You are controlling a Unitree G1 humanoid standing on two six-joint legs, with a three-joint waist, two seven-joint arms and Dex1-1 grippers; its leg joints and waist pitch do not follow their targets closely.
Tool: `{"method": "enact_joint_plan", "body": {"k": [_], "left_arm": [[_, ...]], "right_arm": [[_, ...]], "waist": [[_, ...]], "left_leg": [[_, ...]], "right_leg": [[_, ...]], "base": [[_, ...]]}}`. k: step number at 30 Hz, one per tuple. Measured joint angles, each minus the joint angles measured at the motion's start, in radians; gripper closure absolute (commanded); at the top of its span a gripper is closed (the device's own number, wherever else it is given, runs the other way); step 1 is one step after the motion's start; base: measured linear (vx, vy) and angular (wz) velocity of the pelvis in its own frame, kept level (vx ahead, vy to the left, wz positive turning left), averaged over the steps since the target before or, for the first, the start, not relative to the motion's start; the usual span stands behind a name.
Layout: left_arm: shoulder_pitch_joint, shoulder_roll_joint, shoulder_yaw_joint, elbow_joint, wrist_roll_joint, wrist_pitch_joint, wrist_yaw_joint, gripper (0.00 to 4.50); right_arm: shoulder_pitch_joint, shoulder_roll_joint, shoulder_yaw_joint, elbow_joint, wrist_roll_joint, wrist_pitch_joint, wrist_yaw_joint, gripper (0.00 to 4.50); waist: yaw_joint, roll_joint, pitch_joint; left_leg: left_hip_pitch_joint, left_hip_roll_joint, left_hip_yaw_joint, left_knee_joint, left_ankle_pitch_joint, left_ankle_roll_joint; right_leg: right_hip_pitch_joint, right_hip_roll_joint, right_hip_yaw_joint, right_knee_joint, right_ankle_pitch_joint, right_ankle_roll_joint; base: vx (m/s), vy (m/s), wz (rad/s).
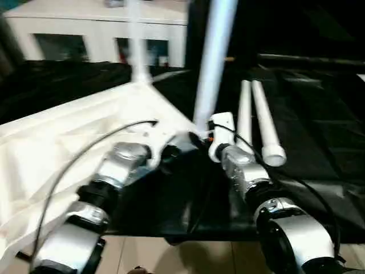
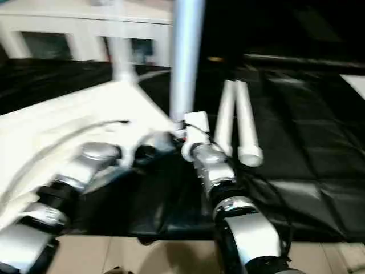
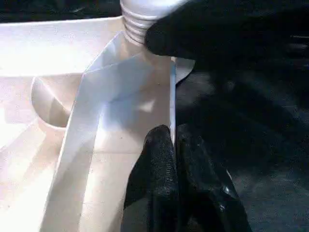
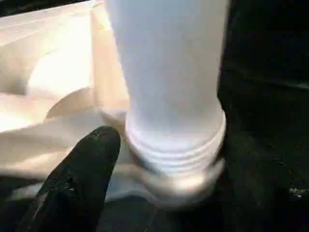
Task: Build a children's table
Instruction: Rotate leg to tighten
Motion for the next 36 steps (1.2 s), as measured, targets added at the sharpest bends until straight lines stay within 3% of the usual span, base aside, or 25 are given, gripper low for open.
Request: {"method": "enact_joint_plan", "body": {"k": [4, 7, 13, 17, 24, 31, 36], "left_arm": [[0.033, 0.052, 0.0, -0.039, -0.002, -0.04, -0.072, 4.5], [0.075, 0.11, 0.001, -0.088, -0.024, -0.081, -0.179, 4.5], [0.131, 0.178, -0.031, -0.17, -0.068, -0.112, -0.382, 4.5], [0.16, 0.207, -0.033, -0.207, -0.083, -0.113, -0.441, 4.5], [0.167, 0.213, -0.032, -0.215, -0.086, -0.11, -0.472, 4.5], [0.167, 0.213, -0.032, -0.22, -0.088, -0.1, -0.474, 4.5], [0.166, 0.2, -0.029, -0.216, -0.085, -0.088, -0.448, 4.5]], "right_arm": [[0.0, -0.062, 0.04, -0.018, 0.001, 0.024, 0.199, 0.56], [0.011, -0.141, 0.097, -0.064, -0.003, 0.047, 0.385, 0.56], [0.017, -0.212, 0.152, -0.14, -0.01, 0.046, 0.595, 0.56], [0.052, -0.264, 0.195, -0.212, -0.021, 0.066, 0.732, 0.56], [0.075, -0.29, 0.233, -0.238, -0.028, 0.085, 0.805, 1.03], [0.077, -0.286, 0.234, -0.243, -0.035, 0.098, 0.804, 1.64], [0.083, -0.265, 0.222, -0.242, -0.025, 0.112, 0.757, 1.73]], "waist": [[-0.008, 0.0, 0.0], [-0.005, 0.0, 0.0], [0.026, -0.001, 0.0], [0.029, -0.002, 0.001], [0.029, -0.002, 0.001], [0.029, -0.002, 0.002], [0.026, -0.003, 0.001]], "left_leg": [[-0.001, 0.0, 0.001, -0.005, 0.0, 0.0], [-0.004, 0.001, 0.001, -0.007, 0.0, 0.001], [-0.007, 0.002, 0.002, -0.004, -0.001, 0.002], [-0.007, 0.001, 0.002, -0.001, -0.001, 0.002], [-0.006, 0.002, 0.001, 0.003, -0.001, 0.002], [-0.006, 0.002, 0.001, 0.003, -0.001, 0.002], [-0.006, 0.002, 0.001, 0.004, -0.001, 0.002]], "right_leg": [[-0.001, 0.001, 0.0, -0.005, 0.0, 0.0], [-0.004, 0.001, -0.003, -0.007, -0.002, -0.002], [-0.005, 0.001, -0.003, -0.006, -0.002, -0.003], [-0.004, 0.0, -0.003, -0.004, -0.002, -0.003], [-0.004, 0.0, -0.002, 0.001, -0.002, -0.003], [-0.004, 0.0, -0.002, 0.001, -0.002, -0.003], [-0.004, 0.0, -0.002, 0.001, -0.002, -0.003]], "base": [[0.0, 0.0, 0.0], [0.0, 0.0, 0.0], [0.0, 0.0, 0.0], [0.0, 0.0, 0.0], [0.0, 0.0, 0.0], [0.0, 0.0, 0.0], [0.0, 0.0, 0.0]]}}
